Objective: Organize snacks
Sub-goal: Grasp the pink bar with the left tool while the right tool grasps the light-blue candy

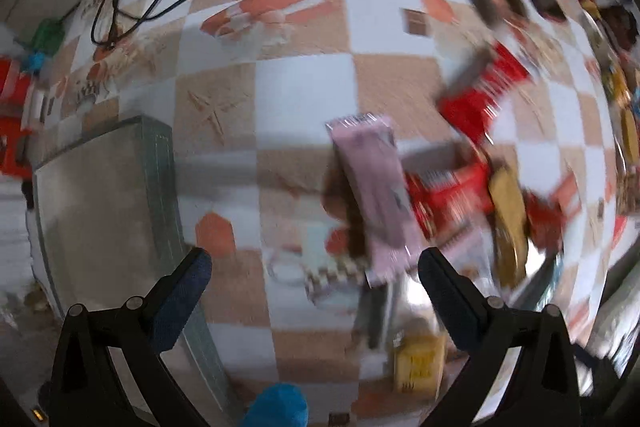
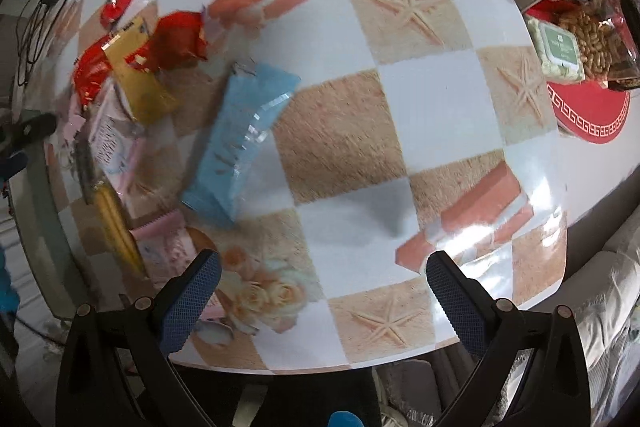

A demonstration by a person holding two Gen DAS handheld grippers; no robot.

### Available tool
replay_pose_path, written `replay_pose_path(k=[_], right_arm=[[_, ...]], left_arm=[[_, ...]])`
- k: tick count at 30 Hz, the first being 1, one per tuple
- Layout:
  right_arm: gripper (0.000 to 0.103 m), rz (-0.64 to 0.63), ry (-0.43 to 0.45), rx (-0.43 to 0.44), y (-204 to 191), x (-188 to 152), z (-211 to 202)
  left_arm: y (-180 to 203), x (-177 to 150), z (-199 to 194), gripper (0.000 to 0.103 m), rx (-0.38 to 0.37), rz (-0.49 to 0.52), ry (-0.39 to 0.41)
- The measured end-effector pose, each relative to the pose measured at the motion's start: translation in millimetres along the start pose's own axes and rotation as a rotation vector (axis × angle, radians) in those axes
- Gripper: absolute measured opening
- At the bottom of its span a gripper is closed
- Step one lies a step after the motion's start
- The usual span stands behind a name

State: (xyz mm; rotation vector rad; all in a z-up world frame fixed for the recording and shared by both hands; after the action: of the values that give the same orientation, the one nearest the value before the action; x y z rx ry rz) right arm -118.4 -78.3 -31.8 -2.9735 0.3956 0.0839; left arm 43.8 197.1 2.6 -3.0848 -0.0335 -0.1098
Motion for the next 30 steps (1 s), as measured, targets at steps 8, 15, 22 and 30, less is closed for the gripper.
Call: replay_pose_path(k=[8,15,22,30], right_arm=[[0.103,0.019,0.004,0.006,-7,19,-3],[0.103,0.048,0.016,-0.030,-15,53,-7],[0.103,0.070,-0.012,-0.025,-18,74,8],[0.103,0.057,-0.015,-0.084,-32,82,33]], left_arm=[[10,22,19,0.103,-0.022,-0.010,-0.065],[-2,38,39,0.103,0.053,-0.012,-0.047],[11,45,41,0.103,0.042,0.070,-0.041],[30,63,59,0.103,-0.047,0.044,-0.041]])
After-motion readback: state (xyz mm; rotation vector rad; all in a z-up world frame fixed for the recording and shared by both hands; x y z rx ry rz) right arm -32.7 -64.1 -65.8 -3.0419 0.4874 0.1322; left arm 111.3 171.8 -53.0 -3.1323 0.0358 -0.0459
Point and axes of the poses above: each gripper's, at about its wrist camera, not at the fingertips, and z roughly the way its jaws point, y to its right, x to its top, the point moved 3 cm from there along z, roughly the way its jaws point, and after that the axes turned 5 degrees about y, right-handed, at the moved point
